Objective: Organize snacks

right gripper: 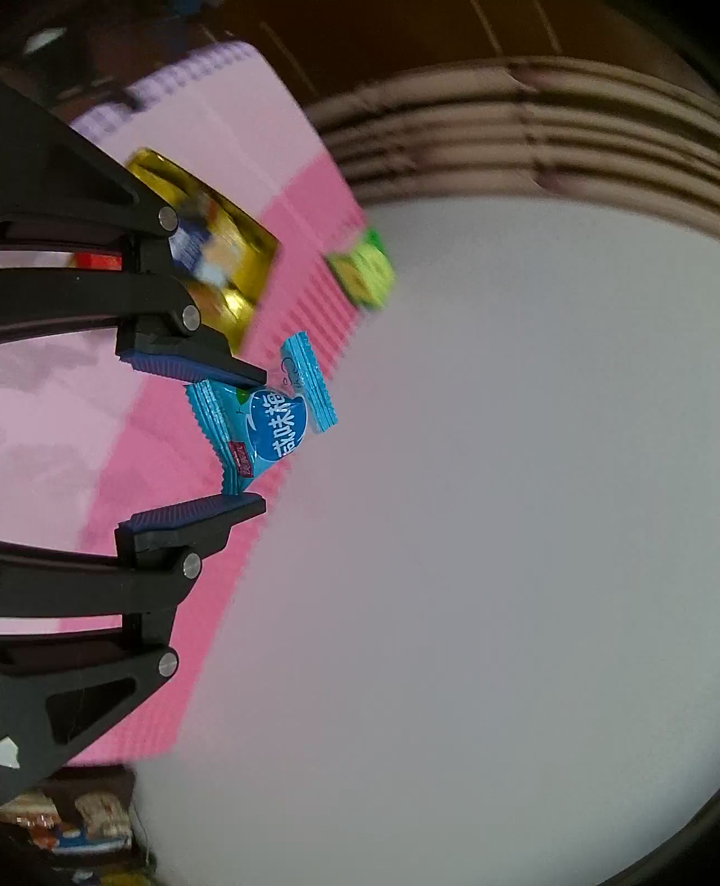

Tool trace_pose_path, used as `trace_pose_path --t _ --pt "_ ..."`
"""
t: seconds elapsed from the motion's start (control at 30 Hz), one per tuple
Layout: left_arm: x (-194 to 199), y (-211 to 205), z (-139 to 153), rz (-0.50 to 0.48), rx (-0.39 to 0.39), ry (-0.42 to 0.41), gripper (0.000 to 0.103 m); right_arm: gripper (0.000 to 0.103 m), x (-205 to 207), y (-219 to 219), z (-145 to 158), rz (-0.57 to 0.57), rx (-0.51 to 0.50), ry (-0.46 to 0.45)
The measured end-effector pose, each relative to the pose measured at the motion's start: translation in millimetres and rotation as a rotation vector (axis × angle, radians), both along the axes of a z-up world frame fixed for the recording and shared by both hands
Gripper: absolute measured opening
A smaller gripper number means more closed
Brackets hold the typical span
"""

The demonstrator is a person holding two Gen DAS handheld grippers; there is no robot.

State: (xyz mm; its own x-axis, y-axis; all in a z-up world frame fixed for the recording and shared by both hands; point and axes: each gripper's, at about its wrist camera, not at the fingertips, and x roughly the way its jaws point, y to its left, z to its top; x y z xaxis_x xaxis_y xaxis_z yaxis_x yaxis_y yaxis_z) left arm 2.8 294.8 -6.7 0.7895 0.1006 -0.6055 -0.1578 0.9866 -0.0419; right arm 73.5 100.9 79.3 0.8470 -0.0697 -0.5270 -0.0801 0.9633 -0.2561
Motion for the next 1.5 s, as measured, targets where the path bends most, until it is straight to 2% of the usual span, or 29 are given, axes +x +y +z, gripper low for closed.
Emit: trace_pose_path --t 0.07,0.17,0.33,0.5,0.67,0.97,1.03,1.1,1.17,1.33,1.5 --pt "7.5 21.5 -4.4 0.055 -0.026 0.032 0.074 0.035 6.1 17.9 -29.2 0.026 0.012 0.048" --pt "12.0 35.1 -10.5 0.082 -0.055 0.060 0.074 0.035 16.4 36.0 -62.8 0.050 0.029 0.104" --pt "17.2 25.6 -16.3 0.043 -0.030 0.076 0.074 0.035 28.2 57.8 -100.8 0.058 0.047 0.168" --pt "21.0 25.6 -20.9 0.035 -0.042 0.087 0.074 0.035 37.4 71.1 -129.2 0.069 0.047 0.217" --pt "25.1 23.8 -23.7 0.027 -0.035 0.095 0.074 0.035 41.4 75.6 -148.7 0.070 0.044 0.254" --pt "28.5 20.9 -25.1 0.020 -0.022 0.097 0.074 0.038 46.2 75.3 -163.8 0.072 0.056 0.283" --pt "29.3 20.6 -25.2 0.019 -0.022 0.096 0.074 0.047 43.7 74.1 -163.6 0.084 0.065 0.276" --pt "29.0 19.8 -24.8 0.016 -0.025 0.090 0.074 0.078 35.1 70.5 -156.9 0.080 0.058 0.228" --pt "28.8 18.5 -24.4 0.015 -0.020 0.090 0.074 0.091 25.0 64.2 -146.7 0.058 0.045 0.159" --pt "25.9 8.9 -19.4 -0.006 -0.004 0.074 0.074 0.092 9.7 37.8 -131.2 -0.003 0.085 0.116" --pt "21.0 -2.0 -12.5 -0.038 -0.008 0.046 0.074 0.093 -13.9 14.9 -133.9 -0.047 0.103 0.117"
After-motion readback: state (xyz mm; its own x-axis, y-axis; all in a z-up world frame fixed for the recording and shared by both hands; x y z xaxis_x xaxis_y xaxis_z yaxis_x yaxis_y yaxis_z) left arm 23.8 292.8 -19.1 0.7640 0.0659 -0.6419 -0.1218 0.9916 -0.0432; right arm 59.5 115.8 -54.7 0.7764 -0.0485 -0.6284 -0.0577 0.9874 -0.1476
